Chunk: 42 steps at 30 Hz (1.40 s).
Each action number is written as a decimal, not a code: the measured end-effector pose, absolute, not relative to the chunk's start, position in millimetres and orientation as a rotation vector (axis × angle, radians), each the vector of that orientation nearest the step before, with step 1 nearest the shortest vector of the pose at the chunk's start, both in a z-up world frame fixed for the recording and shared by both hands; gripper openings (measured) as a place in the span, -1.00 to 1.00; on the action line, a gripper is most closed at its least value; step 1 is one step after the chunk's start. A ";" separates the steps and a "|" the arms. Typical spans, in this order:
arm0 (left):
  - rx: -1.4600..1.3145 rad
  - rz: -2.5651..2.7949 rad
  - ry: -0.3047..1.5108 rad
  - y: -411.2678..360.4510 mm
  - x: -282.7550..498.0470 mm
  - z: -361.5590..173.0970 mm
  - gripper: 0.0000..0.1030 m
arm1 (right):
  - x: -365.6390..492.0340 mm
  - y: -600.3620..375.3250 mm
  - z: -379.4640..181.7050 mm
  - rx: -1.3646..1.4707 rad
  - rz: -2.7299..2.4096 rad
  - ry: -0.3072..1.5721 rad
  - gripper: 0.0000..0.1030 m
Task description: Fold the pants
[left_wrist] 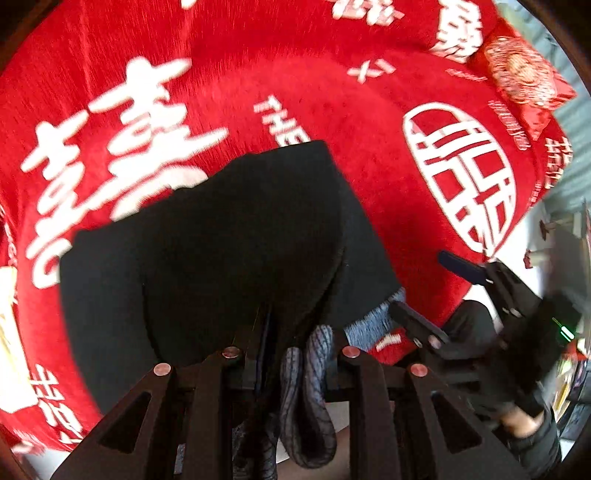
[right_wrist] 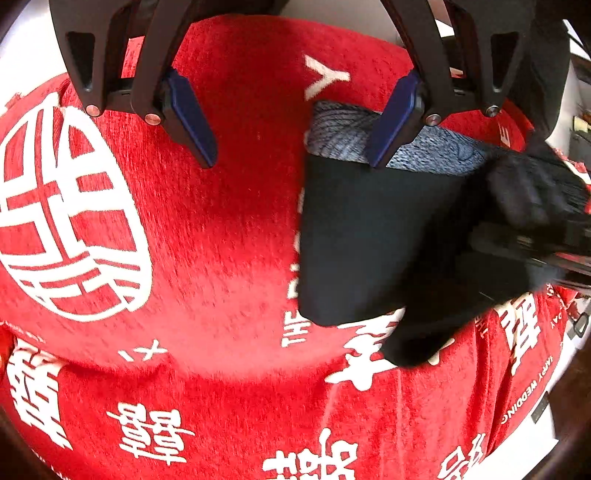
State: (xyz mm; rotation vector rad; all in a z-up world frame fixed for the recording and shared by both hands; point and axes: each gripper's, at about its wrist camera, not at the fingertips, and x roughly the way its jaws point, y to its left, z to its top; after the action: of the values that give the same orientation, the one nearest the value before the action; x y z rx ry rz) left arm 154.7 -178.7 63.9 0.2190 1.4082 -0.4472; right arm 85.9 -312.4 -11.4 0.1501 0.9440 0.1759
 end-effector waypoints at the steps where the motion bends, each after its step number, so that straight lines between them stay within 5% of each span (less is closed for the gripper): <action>1: 0.210 -0.439 1.413 -180.8 155.3 58.2 -0.59 | 86.4 -313.3 -11.2 0.142 0.179 0.944 0.64; 4: 0.222 -0.422 1.383 -186.7 153.4 53.7 -0.49 | 85.0 -320.2 -12.6 0.153 0.180 0.935 0.64; 7: 0.137 -0.488 1.387 -189.0 152.2 58.7 0.22 | 86.3 -327.2 -18.9 0.203 0.195 0.947 0.64; 12: -0.010 -0.619 1.307 -178.6 139.4 103.0 0.28 | 83.5 -329.8 -14.3 0.184 0.209 0.941 0.64; 15: -0.051 -0.631 1.231 -157.9 128.3 127.5 0.53 | 79.0 -331.8 -1.6 0.204 0.259 0.903 0.64; 22: 0.009 -0.440 1.240 -99.5 126.0 97.0 0.55 | 88.6 -328.5 5.4 0.454 0.456 0.844 0.64; 38: 0.153 -0.280 1.213 -87.1 109.6 51.9 0.72 | 140.9 -219.5 -7.9 0.165 0.498 0.988 0.64; 39: 0.147 -0.282 1.217 -86.3 110.4 52.5 0.72 | 143.9 -223.0 -8.1 0.203 0.502 0.983 0.57; 40: 0.143 -0.281 1.220 -85.0 110.7 53.5 0.72 | 145.6 -226.0 -5.8 0.234 0.510 0.969 0.12; 42: 0.129 -0.290 1.220 -82.6 111.2 56.9 0.72 | 148.5 -232.7 0.3 0.257 0.486 0.957 -0.40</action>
State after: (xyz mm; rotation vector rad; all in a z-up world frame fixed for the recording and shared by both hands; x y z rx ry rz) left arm 111.2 -82.6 56.9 0.1287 1.2198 -0.2899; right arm 148.5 -232.7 0.3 0.2567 0.9569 0.4865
